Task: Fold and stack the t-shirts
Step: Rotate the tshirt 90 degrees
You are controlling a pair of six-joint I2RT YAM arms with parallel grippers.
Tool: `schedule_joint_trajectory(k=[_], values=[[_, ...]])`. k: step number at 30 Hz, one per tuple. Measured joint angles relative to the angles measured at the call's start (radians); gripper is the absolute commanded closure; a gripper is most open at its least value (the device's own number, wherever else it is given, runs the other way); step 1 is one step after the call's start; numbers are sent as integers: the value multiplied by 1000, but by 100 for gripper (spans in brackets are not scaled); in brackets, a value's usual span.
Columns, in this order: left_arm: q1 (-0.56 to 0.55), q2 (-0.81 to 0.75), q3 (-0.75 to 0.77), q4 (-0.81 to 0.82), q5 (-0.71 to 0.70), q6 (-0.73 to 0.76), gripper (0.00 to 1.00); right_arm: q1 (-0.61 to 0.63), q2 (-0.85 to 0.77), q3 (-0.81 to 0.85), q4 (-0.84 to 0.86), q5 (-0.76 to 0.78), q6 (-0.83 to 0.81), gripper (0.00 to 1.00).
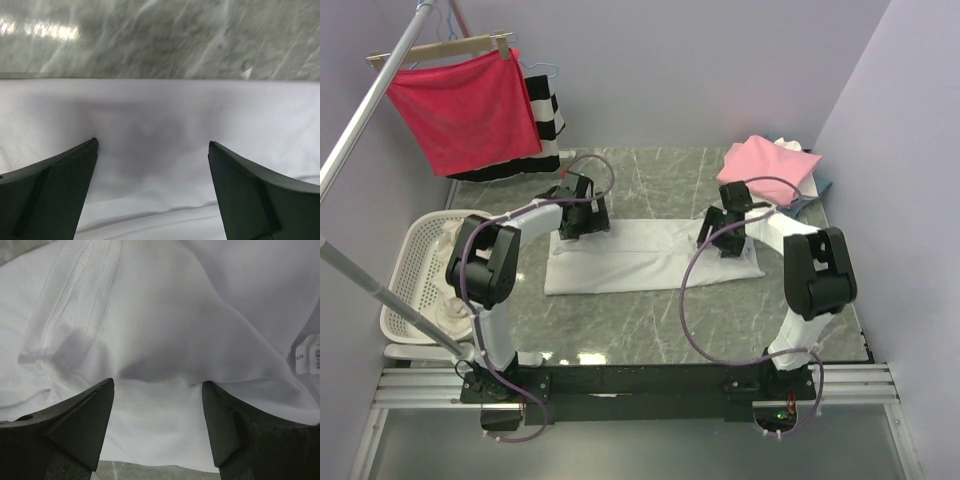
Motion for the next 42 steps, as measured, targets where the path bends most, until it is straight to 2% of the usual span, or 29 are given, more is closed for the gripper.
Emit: schedule_joint_trajectory(k=[4, 9, 13, 17, 20, 22, 24, 29, 35, 38, 42], values=[[-10, -106, -151, 43, -25, -37, 1, 4, 129, 170, -30, -30, -34, 23], [-54, -235, -300, 23, -39, -90, 1, 22, 314, 439, -101, -87, -76, 22], [-130, -317, -381, -11, -48, -133, 1, 55, 495, 734, -187, -158, -138, 19], [-217, -421, -461, -97, -28, -192, 1, 82, 654, 997, -217, -288, -197, 15], [-251, -479, -472, -197, -11, -216, 1, 88, 687, 1053, -180, -397, -205, 11], [-252, -515, -439, -264, -29, -217, 1, 82, 677, 1046, -138, -438, -203, 10], [-249, -525, -369, -291, -58, -208, 1, 66, 612, 964, -56, -455, -205, 9], [-221, -402, -27, -263, -117, -115, 0, 8, 334, 729, 23, -422, -220, 9], [-196, -2, 466, -110, -36, 47, 1, -17, -29, 493, 93, -324, -225, 9], [-188, 198, 636, -66, 69, 102, 1, -6, -152, 328, 109, -304, -214, 9], [-182, 394, 757, -23, 198, 151, 2, 12, -221, 122, 102, -295, -192, 9]])
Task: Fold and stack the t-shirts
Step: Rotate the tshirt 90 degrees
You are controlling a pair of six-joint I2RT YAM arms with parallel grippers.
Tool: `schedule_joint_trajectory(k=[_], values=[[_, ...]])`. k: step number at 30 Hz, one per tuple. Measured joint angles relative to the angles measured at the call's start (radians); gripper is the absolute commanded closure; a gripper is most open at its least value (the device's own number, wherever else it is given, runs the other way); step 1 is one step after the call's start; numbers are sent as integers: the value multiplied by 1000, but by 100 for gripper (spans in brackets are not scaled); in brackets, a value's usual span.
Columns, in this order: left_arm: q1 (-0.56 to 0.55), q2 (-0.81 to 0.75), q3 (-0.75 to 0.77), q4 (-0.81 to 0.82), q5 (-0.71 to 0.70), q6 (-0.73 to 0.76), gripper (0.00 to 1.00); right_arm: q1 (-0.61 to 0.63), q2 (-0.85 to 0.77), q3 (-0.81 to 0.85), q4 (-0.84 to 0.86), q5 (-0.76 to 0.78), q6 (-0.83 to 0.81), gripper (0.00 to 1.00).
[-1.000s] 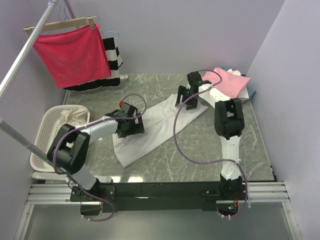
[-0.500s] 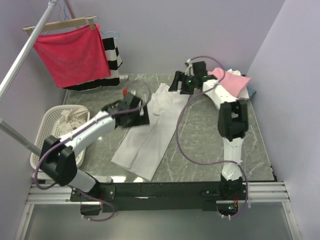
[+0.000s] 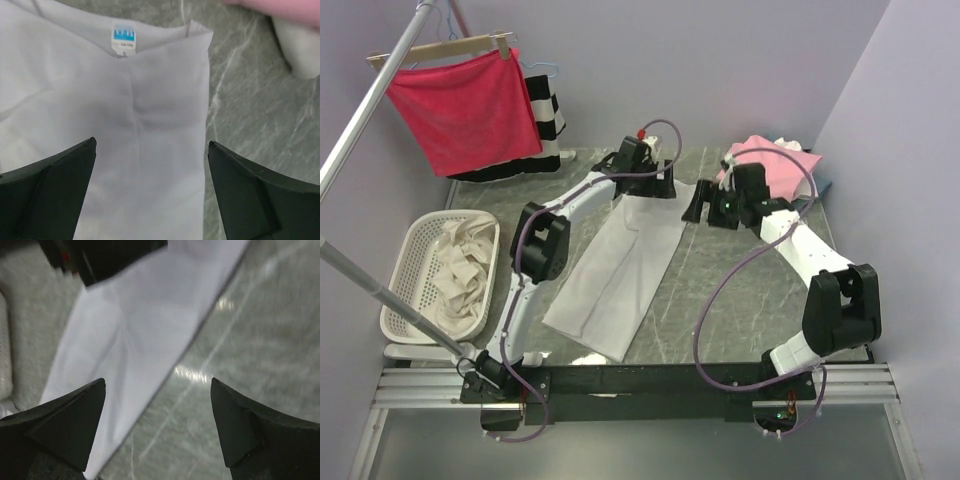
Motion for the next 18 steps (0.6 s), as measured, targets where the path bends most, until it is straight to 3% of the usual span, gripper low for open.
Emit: schedule_joint_trajectory(k=[6, 12, 18], values=[[5, 157, 64, 27, 123, 30, 1, 39, -84, -182, -27, -15, 28, 9], [18, 218, 148, 77, 140, 46, 0, 129, -124, -203, -5, -132, 41, 9], [52, 279, 213, 111, 127, 50, 1, 282, -30, -203, 61, -284, 75, 9]])
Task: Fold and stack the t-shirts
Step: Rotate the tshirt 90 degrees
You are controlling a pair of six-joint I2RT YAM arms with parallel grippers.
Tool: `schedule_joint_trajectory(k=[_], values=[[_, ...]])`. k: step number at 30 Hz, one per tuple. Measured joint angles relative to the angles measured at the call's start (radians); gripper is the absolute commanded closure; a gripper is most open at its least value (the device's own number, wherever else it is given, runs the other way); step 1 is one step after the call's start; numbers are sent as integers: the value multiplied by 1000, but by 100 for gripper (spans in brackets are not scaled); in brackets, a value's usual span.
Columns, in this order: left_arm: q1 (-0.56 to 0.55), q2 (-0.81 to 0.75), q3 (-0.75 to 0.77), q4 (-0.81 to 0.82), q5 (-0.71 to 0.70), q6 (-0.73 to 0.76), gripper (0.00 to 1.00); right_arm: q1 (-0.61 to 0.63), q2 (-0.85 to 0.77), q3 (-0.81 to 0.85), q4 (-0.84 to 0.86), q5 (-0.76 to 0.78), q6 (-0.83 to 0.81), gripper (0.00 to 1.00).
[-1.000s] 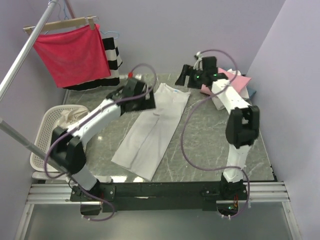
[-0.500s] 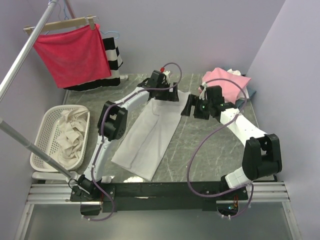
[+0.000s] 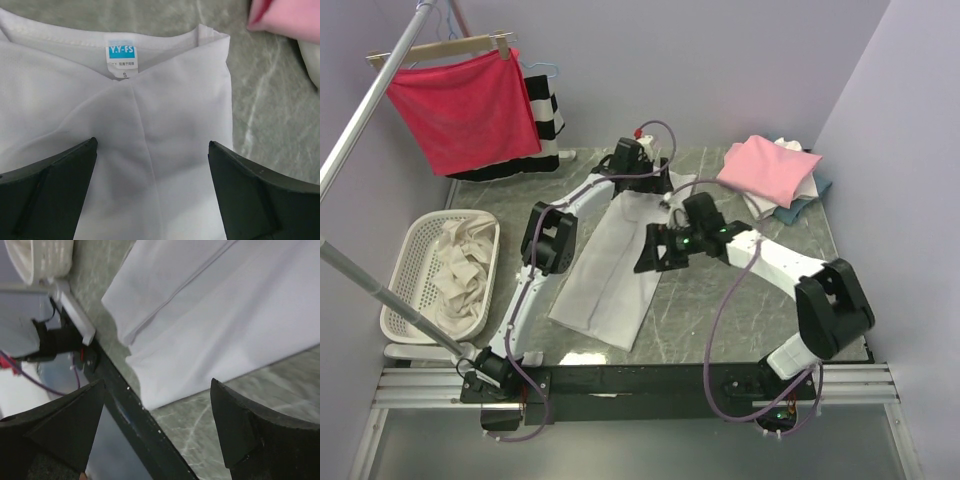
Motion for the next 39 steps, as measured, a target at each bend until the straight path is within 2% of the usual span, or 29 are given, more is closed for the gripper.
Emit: schedule_joint_trajectory(k=[9, 16, 23, 28, 39], values=[[122, 2, -20, 62, -5, -23, 0, 174, 213, 29, 24, -94, 32, 8], [132, 2, -26, 79, -7, -33, 0, 215, 320, 31, 3, -82, 42, 8], [126, 2, -26, 78, -14, -34, 0, 214, 252, -71, 45, -68, 95, 7], [126, 2, -7, 54, -14, -57, 1, 215, 163, -141, -2, 11, 101, 7], [130, 2, -5, 98, 55, -146, 1, 226, 130, -115, -74, 100, 51, 6]])
